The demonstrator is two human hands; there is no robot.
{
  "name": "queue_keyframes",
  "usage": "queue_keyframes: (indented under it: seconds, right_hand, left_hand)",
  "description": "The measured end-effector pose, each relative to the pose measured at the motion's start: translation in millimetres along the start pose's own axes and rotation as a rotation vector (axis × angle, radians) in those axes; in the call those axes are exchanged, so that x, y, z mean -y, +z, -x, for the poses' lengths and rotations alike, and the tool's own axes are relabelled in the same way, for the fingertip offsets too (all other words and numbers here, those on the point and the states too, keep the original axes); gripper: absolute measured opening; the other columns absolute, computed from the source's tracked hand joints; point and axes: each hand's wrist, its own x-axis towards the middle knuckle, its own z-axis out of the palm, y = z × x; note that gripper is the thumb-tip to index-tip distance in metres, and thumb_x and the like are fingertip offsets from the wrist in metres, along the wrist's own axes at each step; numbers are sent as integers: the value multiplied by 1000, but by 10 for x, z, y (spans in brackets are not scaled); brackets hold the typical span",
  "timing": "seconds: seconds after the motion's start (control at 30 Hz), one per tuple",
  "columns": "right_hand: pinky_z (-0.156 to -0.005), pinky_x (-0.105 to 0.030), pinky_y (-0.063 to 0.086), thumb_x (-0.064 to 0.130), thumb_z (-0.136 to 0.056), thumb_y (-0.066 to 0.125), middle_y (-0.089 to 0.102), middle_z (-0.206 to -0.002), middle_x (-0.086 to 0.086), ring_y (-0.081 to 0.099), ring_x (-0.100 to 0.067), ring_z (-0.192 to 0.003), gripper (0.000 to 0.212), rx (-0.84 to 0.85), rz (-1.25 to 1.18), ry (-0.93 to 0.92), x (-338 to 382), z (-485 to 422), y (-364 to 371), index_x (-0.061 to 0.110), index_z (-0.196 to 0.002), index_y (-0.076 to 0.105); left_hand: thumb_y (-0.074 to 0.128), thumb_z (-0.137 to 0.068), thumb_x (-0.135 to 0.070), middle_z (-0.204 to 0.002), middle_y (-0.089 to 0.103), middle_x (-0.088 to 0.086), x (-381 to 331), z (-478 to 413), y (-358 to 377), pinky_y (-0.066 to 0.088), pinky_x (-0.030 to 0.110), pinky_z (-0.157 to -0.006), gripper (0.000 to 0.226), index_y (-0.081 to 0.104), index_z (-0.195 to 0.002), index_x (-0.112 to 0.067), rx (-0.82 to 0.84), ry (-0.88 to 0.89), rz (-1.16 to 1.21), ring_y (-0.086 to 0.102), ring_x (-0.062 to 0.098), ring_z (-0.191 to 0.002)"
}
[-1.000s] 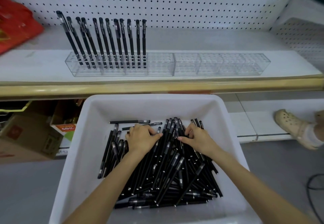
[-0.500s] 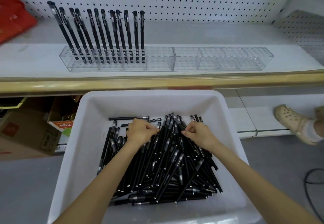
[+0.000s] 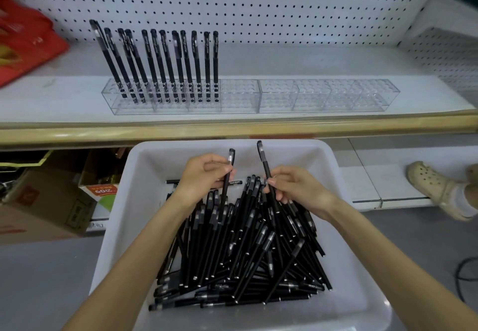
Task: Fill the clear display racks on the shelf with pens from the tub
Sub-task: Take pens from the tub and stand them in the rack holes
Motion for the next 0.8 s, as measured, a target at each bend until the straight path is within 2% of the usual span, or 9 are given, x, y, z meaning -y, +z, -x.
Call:
queue_keyframes:
  seconds: [0.1,0.17,0.23,0.3,0.4,0.5,0.6,0.73,0.8]
  right_hand:
    - [-53,-17,44,7,-94,56,70,-87,-7,53,-7,-58,16,26,-30,-20,163,-31,-7,0,-106,63]
    - [-52,-17,44,7,-91,60,69,-81,-8,53,-8,-57,14,27,-58,-47,294,-62,5,-3,-101,61]
    - [-49,-16,43,6,-86,66,64,-68,-2,52,-9,-54,10,16,-72,-77,444,-94,20,3,-91,59]
    - [-48,-16,42,7,-83,70,61,-63,-1,52,-8,-51,13,3,-60,-102,598,-136,38,6,-87,57]
    - [-51,-17,44,5,-82,69,70,-82,-11,56,-9,-55,13,18,-75,-130,805,-208,59,3,-89,58]
    - [-57,-18,49,5,-83,68,71,-80,-9,58,-8,-57,10,20,-67,-164,973,-289,74,3,-91,62]
    - [-65,-19,54,4,-84,66,70,-83,-11,65,-11,-65,13,23,-111,-198,1117,-380,73,3,-97,68]
    - [-75,-19,55,0,-90,56,70,-95,-15,71,-19,-87,18,78,-193,-192,1273,-512,24,1,-105,66]
    - [-74,-19,55,-2,-92,54,69,-93,-15,72,-20,-85,17,74,-165,-229,1356,-577,1,1,-104,65]
  left_hand:
    - [67,-85,-7,-88,75,5,-164,40,-47,56,27,-79,14,64,-96,-15,14,22,32,71,15,-86]
    - [70,-82,-9,-93,75,7,-289,67,-78,56,30,-83,18,67,-100,-12,27,41,56,71,17,-91]
    - [72,-79,-11,-95,74,7,-413,86,-111,55,31,-85,27,66,-105,-9,27,65,87,70,18,-94]
    - [75,-71,-16,-96,74,6,-545,112,-143,54,31,-85,35,66,-104,-9,16,91,133,70,18,-93]
    - [74,-70,-14,-95,74,5,-700,119,-194,54,30,-83,27,68,-97,-14,8,129,182,71,18,-91]
    - [72,-70,-20,-93,74,6,-807,120,-233,55,30,-79,29,70,-98,-14,-4,178,213,70,18,-87]
    - [67,-74,-21,-87,74,7,-869,95,-258,58,33,-76,21,69,-95,-18,-8,211,245,70,18,-81]
    - [60,-87,-8,-92,75,8,-939,-14,-329,58,29,-70,23,62,-110,-13,-17,215,238,72,19,-86]
    - [61,-87,-4,-94,75,5,-993,-56,-370,57,24,-69,26,59,-110,-17,-3,226,223,71,17,-89]
